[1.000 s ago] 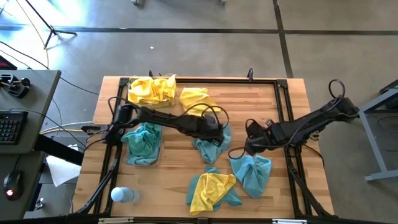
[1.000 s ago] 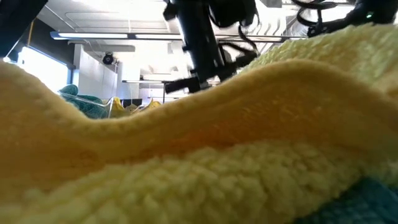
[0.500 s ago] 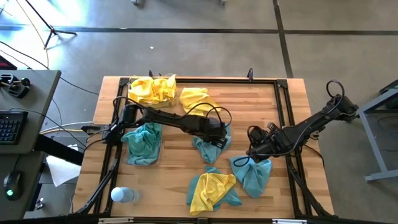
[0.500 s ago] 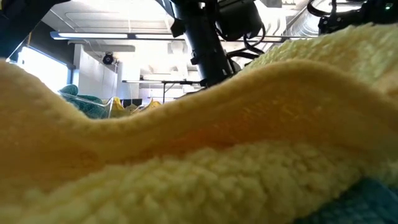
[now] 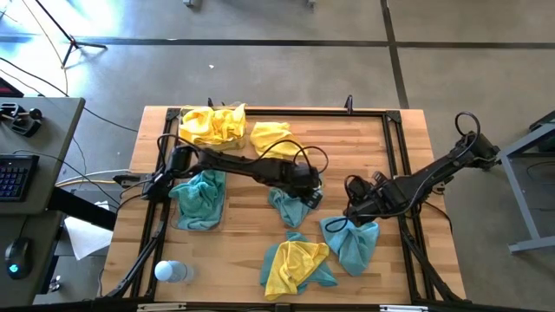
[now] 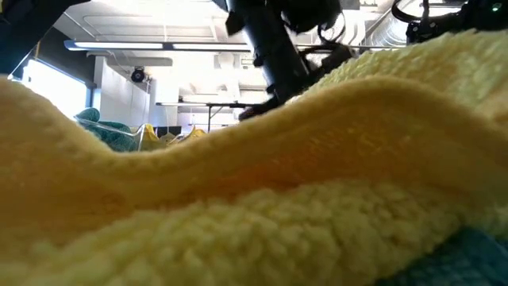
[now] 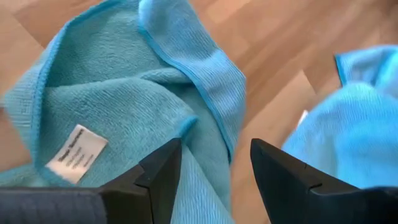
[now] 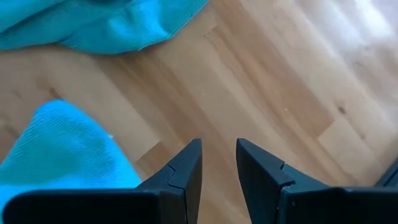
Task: Sort microfiber towel by color & place in baskets
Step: Put the blue microfiber cloth into the bottom transparent bin
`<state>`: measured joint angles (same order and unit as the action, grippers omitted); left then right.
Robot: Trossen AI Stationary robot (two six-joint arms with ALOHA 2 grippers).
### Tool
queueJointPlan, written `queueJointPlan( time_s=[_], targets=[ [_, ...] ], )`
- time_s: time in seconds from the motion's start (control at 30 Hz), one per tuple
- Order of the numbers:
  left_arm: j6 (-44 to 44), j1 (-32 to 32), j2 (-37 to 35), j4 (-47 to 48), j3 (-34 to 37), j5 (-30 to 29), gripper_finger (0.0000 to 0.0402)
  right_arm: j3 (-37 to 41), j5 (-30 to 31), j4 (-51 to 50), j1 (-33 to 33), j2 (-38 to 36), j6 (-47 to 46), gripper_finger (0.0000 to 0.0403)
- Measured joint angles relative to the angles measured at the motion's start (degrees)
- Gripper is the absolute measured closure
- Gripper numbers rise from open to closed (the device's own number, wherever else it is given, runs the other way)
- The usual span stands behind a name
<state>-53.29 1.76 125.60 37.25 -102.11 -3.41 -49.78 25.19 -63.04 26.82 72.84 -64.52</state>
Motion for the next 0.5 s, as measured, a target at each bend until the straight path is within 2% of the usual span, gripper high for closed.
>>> queueJointPlan(
  time_s=[0.17,0.3,0.37,0.5],
  targets=[
    [7.7,1.6,0.0,11.6,-7.5,-5.4,0.0222,0.0,-5.7,3.7,0.7,0.0,-0.2,0.0309],
    [17.5,3.8,0.0,20.9,-12.0,-10.6,0.0222,0.0,-10.6,7.1,0.7,0.0,-3.9,0.0304],
    [22.1,5.3,-0.3,24.2,-12.8,-11.4,0.0222,0.0,-12.8,8.2,0.9,0.0,-4.8,0.0297],
    [25.4,8.5,-2.9,27.8,-10.6,-14.2,0.0222,0.0,-17.4,10.8,2.5,0.0,-7.8,0.0272]
  ],
)
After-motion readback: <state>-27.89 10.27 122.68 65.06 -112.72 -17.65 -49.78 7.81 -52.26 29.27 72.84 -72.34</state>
